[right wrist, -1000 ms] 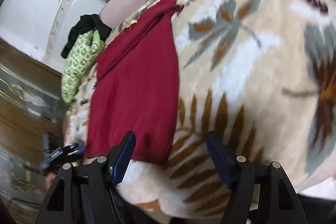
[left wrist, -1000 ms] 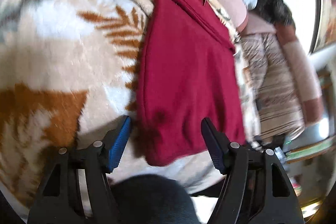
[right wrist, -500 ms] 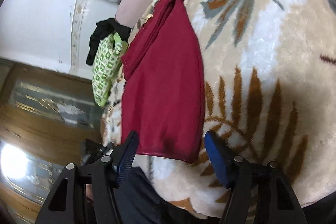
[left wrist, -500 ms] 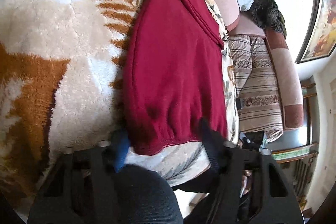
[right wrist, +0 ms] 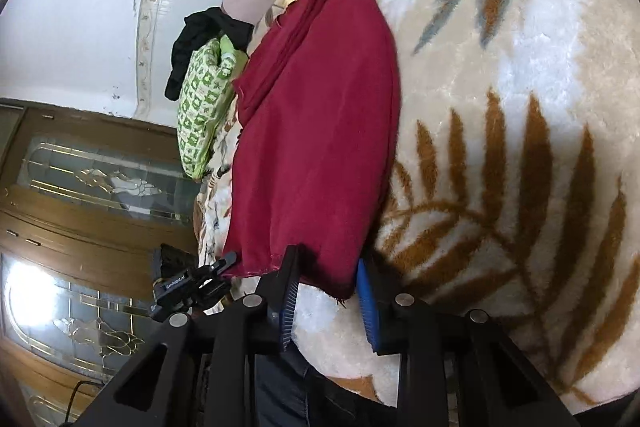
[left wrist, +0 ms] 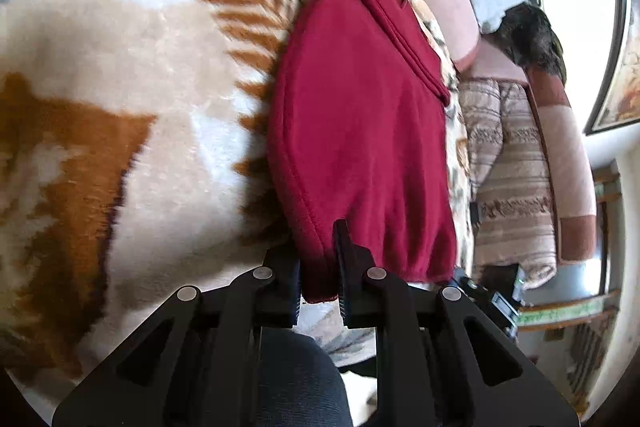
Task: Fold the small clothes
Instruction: 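Close the left tool on the hem while the right tool grasps the hem, then lift the hem with both tools and fold it over onto the collar, then open both tools and release the folded hem at the collar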
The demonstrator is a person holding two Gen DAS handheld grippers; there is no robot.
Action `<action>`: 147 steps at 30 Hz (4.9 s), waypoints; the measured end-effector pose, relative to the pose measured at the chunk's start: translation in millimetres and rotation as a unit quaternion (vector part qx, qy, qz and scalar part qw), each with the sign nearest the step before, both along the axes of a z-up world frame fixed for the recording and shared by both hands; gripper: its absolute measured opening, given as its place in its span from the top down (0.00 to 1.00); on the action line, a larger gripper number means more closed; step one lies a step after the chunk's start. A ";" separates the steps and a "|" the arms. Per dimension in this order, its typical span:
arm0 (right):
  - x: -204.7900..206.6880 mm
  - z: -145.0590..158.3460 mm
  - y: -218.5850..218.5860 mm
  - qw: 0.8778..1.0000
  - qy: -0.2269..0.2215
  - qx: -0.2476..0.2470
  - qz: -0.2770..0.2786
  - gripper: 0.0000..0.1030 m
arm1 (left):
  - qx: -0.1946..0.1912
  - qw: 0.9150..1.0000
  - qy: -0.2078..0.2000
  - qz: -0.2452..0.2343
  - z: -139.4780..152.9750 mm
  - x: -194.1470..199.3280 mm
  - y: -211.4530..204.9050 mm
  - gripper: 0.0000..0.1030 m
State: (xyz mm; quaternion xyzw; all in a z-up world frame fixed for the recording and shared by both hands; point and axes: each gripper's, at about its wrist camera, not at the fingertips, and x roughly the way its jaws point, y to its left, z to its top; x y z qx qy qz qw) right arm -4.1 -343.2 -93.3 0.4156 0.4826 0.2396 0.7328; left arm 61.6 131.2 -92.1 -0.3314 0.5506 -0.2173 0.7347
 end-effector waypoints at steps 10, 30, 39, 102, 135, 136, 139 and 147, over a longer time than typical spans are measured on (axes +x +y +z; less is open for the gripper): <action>-53.7 81.2 -13.8 0.995 -0.098 -0.028 0.008 0.92 | -0.004 0.999 -0.046 -0.002 42.1 -56.7 22.5 0.93; -26.0 134.7 -37.2 0.993 -0.113 -0.007 -0.017 0.93 | -0.079 0.995 -0.052 0.031 78.3 -9.0 12.1 0.93; 122.8 131.6 -42.1 0.990 -0.120 -0.041 -0.066 0.93 | -0.054 0.992 -0.080 0.086 104.8 140.8 1.0 0.93; 329.9 21.2 37.9 0.926 -0.125 -0.355 -0.007 0.53 | 0.406 0.888 -0.205 0.060 17.6 284.5 -117.6 0.30; 305.2 30.5 152.3 0.873 -0.163 -0.446 0.114 0.52 | 0.402 0.889 -0.212 0.063 14.1 285.6 -117.2 0.29; 309.4 25.4 139.6 0.889 -0.170 -0.414 0.098 0.50 | 0.401 0.889 -0.212 0.064 14.1 285.6 -117.1 0.29; 317.9 30.6 125.0 0.908 -0.149 -0.384 0.075 0.51 | 0.400 0.889 -0.211 0.063 13.7 285.6 -116.9 0.28; 258.5 72.3 137.7 0.870 -0.199 -0.442 0.085 0.49 | 0.398 0.890 -0.211 0.064 13.5 286.0 -116.8 0.28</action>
